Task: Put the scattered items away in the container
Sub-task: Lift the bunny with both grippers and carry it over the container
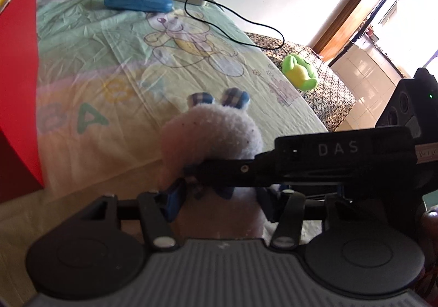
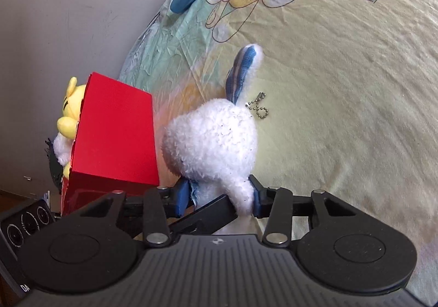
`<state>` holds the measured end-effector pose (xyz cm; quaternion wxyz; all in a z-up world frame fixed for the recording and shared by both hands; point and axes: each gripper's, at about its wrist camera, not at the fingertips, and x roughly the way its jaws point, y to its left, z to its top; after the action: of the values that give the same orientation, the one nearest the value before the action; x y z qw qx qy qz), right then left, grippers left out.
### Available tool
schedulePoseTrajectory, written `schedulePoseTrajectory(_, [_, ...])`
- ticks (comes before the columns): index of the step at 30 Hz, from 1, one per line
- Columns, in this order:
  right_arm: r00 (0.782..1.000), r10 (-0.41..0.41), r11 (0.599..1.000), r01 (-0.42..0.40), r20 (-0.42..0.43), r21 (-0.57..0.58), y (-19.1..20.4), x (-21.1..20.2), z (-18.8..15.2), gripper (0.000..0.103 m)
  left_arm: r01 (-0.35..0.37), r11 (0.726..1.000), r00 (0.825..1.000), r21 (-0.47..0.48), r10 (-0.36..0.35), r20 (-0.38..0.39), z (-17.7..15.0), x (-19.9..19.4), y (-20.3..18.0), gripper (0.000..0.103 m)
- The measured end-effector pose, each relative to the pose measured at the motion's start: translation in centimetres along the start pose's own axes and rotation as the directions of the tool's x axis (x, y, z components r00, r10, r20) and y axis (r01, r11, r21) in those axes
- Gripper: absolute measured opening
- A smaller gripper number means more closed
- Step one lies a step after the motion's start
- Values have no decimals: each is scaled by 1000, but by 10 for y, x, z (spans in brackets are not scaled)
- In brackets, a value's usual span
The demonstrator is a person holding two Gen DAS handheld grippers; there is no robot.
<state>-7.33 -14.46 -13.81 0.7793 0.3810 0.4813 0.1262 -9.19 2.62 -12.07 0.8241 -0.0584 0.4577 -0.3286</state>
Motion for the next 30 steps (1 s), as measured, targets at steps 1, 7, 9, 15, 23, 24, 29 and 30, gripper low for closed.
schedulePoseTrajectory(1, [1000, 1, 1000, -1, -7, -4, 2, -2, -3, 44, 9, 1000, 1000, -4, -9, -1, -2, -4, 2, 56])
schedulePoseTrajectory(7, [996, 7, 997, -14, -87, -79, 38, 5, -30, 44, 21, 998, 1000, 54, -21, -2, -27, -50, 17, 56])
schedulePoseTrajectory(9, [993, 0, 992, -14, -116, -124, 57, 12, -43, 44, 18, 997, 1000, 74, -18, -6, -39, -70, 28, 56])
schedulePoseTrajectory(15, [979, -70, 960, 13, -193, -281, 124, 48, -86, 44, -10, 998, 999, 59, 13, -37, -66, -120, 70, 56])
schedulePoseTrajectory(23, [966, -57, 942, -33, -253, -334, 188, 90, -121, 44, -71, 997, 998, 13, 71, 1, -92, -184, 120, 56])
schedulePoseTrajectory(24, [965, -55, 938, -39, -258, -345, 196, 96, -126, 44, -80, 997, 997, 12, 80, 4, -94, -191, 125, 56])
schedulePoseTrajectory(29, [962, -41, 919, -69, -269, -388, 228, 115, -142, 44, -131, 991, 991, 27, 131, 24, -101, -220, 145, 56])
schedulePoseTrajectory(30, [963, -37, 914, -76, -268, -399, 234, 117, -145, 44, -141, 990, 990, 32, 140, 33, -102, -226, 148, 56])
